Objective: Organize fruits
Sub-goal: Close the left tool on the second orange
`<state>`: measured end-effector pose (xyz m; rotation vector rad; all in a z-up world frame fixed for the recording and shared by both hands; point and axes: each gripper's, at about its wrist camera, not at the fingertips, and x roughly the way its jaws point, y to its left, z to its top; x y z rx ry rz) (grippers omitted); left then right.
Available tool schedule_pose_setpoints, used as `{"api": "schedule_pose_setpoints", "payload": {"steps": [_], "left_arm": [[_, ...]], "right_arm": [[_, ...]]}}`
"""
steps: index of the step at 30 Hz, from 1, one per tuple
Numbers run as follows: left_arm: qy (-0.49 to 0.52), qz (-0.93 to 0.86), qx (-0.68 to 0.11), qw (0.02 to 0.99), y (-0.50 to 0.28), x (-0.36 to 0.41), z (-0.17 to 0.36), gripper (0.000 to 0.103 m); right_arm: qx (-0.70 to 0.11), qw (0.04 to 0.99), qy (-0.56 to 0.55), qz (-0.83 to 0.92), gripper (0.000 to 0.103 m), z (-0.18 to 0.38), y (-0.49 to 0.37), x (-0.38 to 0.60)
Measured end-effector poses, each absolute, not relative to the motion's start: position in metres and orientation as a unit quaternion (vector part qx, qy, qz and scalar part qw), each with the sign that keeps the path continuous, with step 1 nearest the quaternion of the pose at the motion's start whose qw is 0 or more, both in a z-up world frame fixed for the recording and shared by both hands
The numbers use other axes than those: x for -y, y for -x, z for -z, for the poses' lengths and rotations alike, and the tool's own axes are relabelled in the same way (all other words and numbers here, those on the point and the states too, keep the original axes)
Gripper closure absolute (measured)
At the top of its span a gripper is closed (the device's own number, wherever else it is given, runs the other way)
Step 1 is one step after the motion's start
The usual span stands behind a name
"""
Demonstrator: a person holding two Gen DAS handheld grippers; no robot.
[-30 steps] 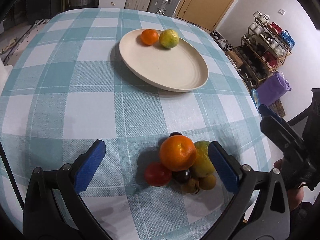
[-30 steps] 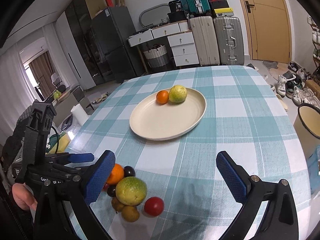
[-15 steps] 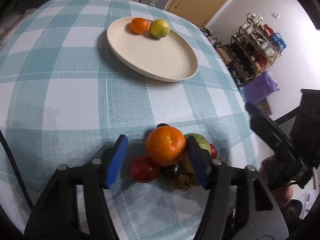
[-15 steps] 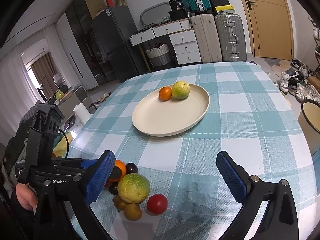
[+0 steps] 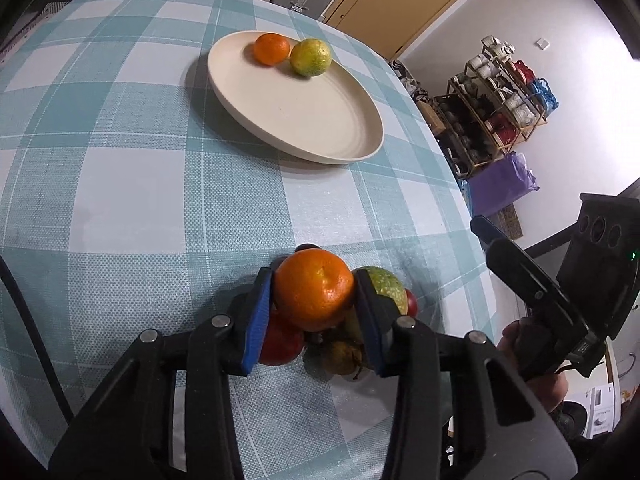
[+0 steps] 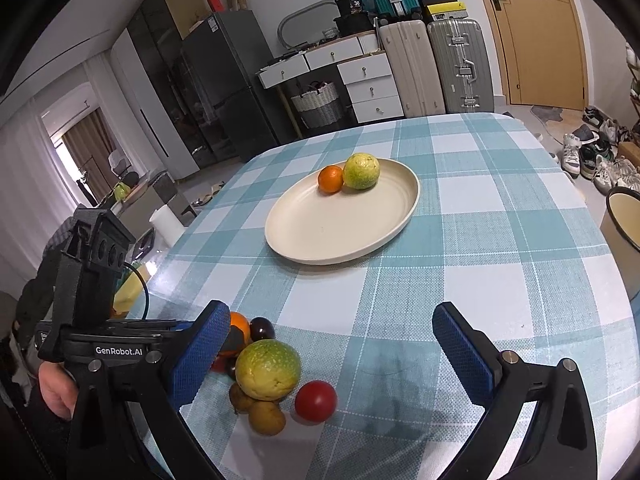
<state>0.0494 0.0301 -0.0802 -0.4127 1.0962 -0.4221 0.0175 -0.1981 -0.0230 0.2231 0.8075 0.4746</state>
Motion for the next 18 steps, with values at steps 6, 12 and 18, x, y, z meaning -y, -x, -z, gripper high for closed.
{"api": "schedule_pose_setpoints", "payload": {"steps": [6, 12, 18], "left_arm": [[0.209, 0.195, -0.510, 0.811, -0.048, -0.041, 0.080, 0.066], [0.225, 0.195, -0.509, 0.808, -0.047, -0.050, 0.081, 0.066], [0.234, 0.192, -0.508, 0.807, -0.048, -0.056, 0.081, 0.066]], "right_arm": [[-0.391, 0.880, -0.112, -0.245, 0.000, 0.022, -0.015, 0.197], [-0.397, 0.874, -0.104, -0.260, 0.000, 0.026, -0.009, 0.190], [-0.414, 0.860, -0.102, -0.279, 0.000, 0.036, -0.004, 0.179]]}}
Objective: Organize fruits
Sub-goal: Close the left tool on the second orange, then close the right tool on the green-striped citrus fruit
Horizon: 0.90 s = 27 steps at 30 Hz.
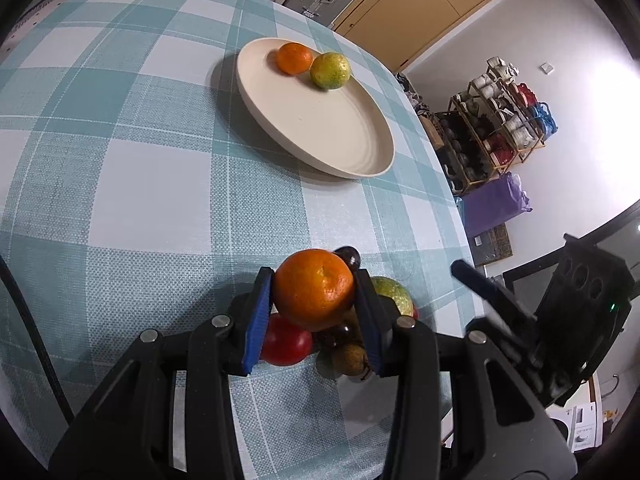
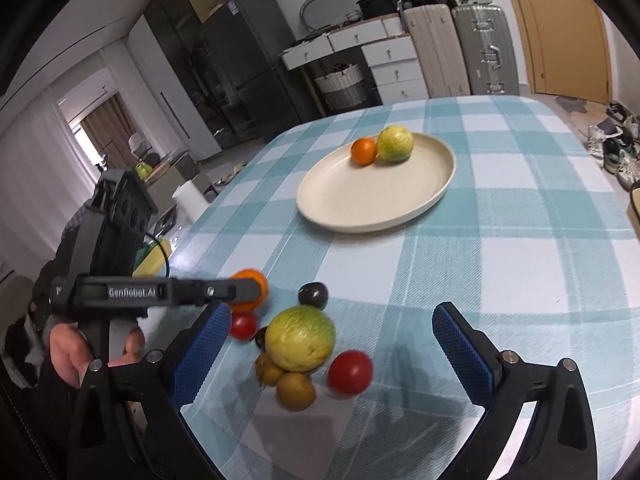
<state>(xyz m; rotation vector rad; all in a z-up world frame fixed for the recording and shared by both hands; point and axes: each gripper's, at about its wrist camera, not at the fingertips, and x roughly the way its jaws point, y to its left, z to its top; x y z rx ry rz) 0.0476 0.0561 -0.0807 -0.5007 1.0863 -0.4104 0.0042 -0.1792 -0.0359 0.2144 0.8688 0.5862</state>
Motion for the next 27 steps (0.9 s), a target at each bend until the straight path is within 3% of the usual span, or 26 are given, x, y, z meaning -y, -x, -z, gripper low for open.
{"api": "schedule_pose_setpoints", "payload": {"steps": [17, 23, 27], "left_arm": [[0.242, 0.189, -0.495, 0.813, -0.042, -0.075, 0.066, 0.066], [0.240, 0.188, -0.495, 0.814, -0.041, -0.078, 0.065, 0.066], [0.243, 0.187, -0.494, 0.814, -0.042, -0.081, 0.065, 0.066]], "right_arm": [[-0.444, 0.838, -0.066, -0.311, 0.004, 0.054, -0.005, 0.143], [-0.456, 0.831, -0.053, -0.315, 0.016, 0.060, -0.011, 0.134], [-0.470, 0.822, -0.069, -0.316, 0.035, 0.066, -0.018, 0.135]]}}
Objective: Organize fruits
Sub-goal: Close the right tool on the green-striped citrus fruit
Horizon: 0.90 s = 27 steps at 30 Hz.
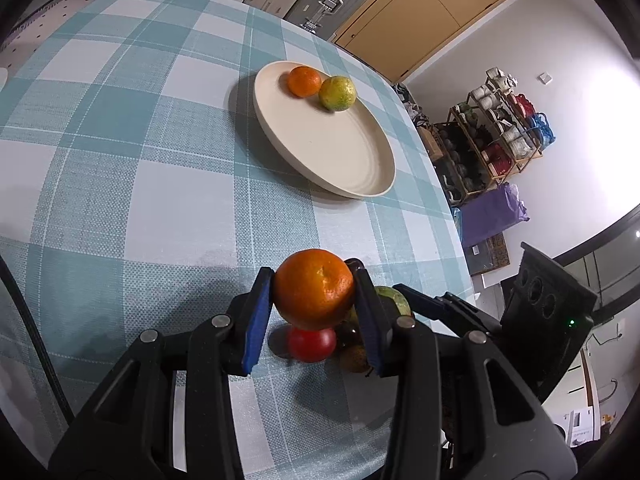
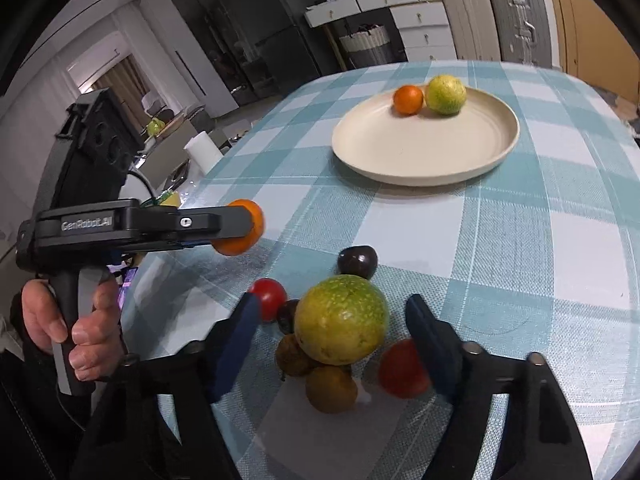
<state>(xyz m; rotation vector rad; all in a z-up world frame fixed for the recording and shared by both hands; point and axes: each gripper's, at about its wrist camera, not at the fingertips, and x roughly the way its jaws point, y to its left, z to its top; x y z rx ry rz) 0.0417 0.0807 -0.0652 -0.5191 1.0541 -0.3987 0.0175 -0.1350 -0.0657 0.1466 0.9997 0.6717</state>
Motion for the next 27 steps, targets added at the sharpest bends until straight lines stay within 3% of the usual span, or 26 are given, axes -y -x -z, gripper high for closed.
{"api": "schedule_pose_setpoints", "payload": {"steps": [1, 4, 27], "left_arm": [[0.244, 0.187, -0.494, 0.813, -0.042, -0.081, 0.066, 0.066], [0.246, 0.186, -0.495, 0.812, -0.042, -0.082, 0.067, 0.066], [0.246, 0.183, -0.503, 0.808, -0.051, -0.077, 0.072, 0.066]], "right_arm": [[-0.472, 0.820, -0.070, -0.316, 0.042, 0.067, -0.019, 0.135], [-0.474, 0.820, -0.068, -0.313, 0.051, 0.068, -0.020, 0.136], [-0.443, 0.821, -0.142, -0.331, 0.052, 0.058, -0.024, 0.159]]}}
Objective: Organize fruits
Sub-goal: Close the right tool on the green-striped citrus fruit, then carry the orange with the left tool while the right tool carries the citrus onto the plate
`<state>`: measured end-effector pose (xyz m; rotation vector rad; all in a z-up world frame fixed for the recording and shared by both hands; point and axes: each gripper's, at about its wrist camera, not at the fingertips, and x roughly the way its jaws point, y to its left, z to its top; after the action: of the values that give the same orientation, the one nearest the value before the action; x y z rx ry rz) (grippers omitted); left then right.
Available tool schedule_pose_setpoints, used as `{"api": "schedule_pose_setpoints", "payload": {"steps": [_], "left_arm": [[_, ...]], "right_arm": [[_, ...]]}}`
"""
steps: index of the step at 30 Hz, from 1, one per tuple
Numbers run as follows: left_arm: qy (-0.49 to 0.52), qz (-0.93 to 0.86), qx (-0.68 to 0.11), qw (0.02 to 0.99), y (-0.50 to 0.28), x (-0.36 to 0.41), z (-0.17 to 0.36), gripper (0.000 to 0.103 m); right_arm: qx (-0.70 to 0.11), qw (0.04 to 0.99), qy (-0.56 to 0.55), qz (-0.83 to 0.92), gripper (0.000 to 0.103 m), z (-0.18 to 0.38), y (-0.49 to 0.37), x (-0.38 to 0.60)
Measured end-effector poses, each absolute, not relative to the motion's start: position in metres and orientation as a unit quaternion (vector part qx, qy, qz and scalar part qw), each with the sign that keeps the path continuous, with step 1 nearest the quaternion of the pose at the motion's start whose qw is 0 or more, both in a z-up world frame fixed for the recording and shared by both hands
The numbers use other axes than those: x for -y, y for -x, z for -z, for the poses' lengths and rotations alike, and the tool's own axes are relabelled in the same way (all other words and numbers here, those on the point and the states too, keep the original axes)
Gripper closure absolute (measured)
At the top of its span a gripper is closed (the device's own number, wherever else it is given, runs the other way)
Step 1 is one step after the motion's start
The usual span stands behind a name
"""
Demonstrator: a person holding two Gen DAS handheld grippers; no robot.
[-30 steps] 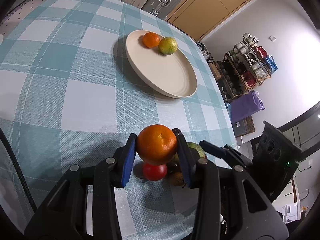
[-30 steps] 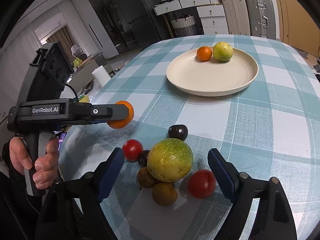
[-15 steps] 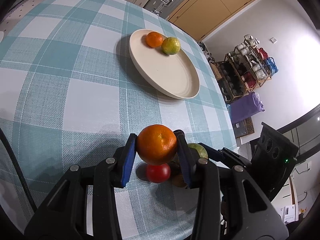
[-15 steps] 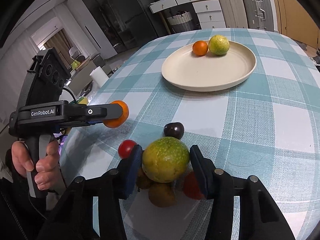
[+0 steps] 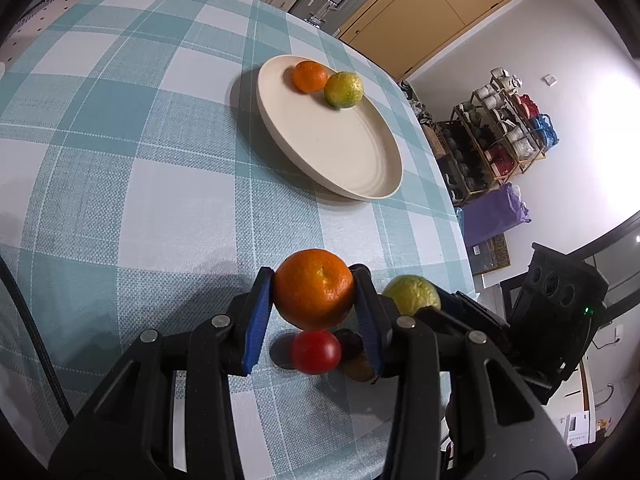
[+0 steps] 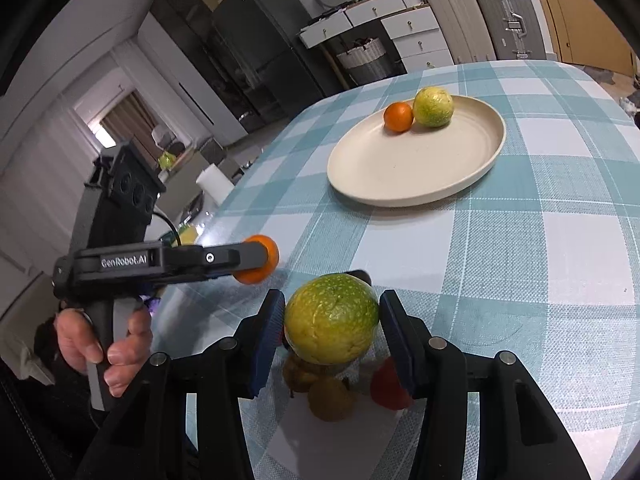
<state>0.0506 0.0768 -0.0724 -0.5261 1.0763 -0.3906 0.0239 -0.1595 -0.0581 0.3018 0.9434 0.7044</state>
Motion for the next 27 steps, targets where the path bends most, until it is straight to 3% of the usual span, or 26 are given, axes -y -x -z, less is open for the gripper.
{"api": "schedule_pose_setpoints", "payload": {"steps": [27], "left_arm": [[0.231, 0.193, -0.488, 0.819, -0.156, -0.052, 0.033, 0.066]], "right_arm": [[-0.394, 0.831, -0.207, -0.334, 0.052, 0.014, -0.115, 0.178]]}}
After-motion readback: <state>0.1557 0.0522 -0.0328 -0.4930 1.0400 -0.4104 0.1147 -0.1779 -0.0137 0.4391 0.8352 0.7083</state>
